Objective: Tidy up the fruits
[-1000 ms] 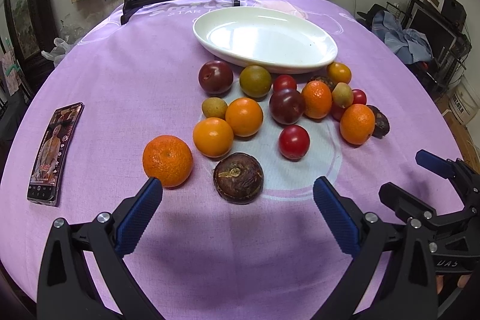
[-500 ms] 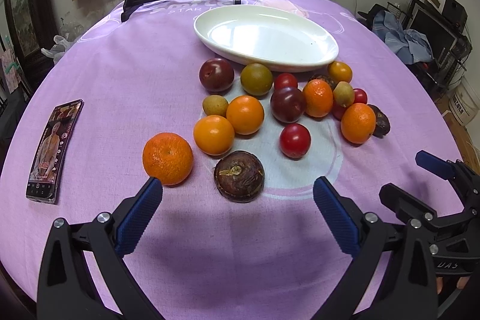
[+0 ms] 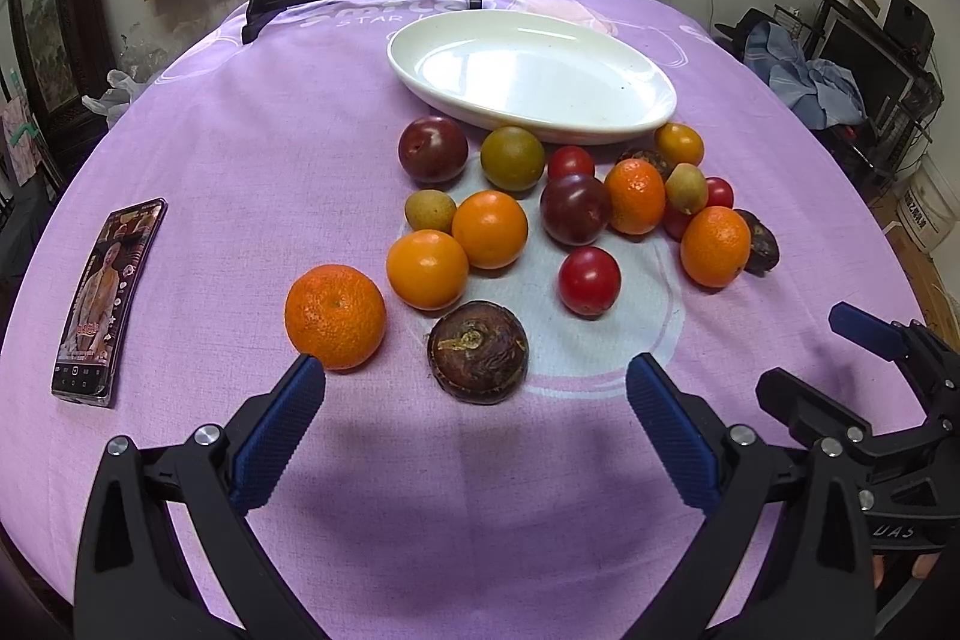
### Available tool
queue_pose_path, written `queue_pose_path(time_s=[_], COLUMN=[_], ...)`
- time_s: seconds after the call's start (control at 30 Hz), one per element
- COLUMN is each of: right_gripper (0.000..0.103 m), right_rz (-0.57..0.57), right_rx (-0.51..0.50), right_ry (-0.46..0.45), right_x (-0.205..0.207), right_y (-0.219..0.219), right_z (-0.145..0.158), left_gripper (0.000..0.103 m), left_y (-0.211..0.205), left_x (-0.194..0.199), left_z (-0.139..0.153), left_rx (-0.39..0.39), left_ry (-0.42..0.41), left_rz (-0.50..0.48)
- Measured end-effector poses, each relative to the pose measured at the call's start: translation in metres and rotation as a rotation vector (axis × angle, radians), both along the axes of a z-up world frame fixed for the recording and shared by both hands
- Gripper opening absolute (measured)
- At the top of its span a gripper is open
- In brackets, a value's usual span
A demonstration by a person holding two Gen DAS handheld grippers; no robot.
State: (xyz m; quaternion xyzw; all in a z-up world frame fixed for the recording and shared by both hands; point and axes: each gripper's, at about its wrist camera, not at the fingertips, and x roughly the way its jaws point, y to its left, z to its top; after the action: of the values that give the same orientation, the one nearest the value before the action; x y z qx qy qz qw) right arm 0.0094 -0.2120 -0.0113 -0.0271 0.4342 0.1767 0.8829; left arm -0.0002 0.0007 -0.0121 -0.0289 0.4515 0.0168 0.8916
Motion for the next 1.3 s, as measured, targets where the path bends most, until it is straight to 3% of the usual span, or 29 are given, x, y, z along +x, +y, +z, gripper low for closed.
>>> queue_pose_path(time_s=[0.6,0.8,0.87,1.07,1.17,1.3], right_gripper=[0.100,0.100,0.100,0.100,0.100,0.100], right_rz=[0.000,0.010,0.013,0.008,0.007,0.012], right_rx=[0.005,0.016,0.017,0.018,0.014,0.006], right_ry=[0.003,0.015,0.022,0.029,0.029,0.027], right_x=[-0.001,-0.002,-0.001,0.002,0.002,0.002], right_y=[0.001,0.003,0.002,-0.002,-0.003,-0.001], right_z=[-0.001,-0.009,-0.010,-0.010,-0.009,-0.007], left_gripper=[0.099,0.096,0.085,0.070,0.041,0.040], left_y=[0.002,0.018,0.019,0.013,0.005,0.011], left_x=[-0.003,0.001,0.005,0.019,0.023,0.022], left_z=[-0.008,-0.022,-0.024,-0.032,-0.030,-0.027], left_rx=[0.002,-0.046,-0.040,-0.040,-0.034,-0.085], left_ry=[0.006,0.050,0.056,0.087,0.067,0.069], left_rz=[-0.010,0.017,0.017,0.001,-0.054,-0.060])
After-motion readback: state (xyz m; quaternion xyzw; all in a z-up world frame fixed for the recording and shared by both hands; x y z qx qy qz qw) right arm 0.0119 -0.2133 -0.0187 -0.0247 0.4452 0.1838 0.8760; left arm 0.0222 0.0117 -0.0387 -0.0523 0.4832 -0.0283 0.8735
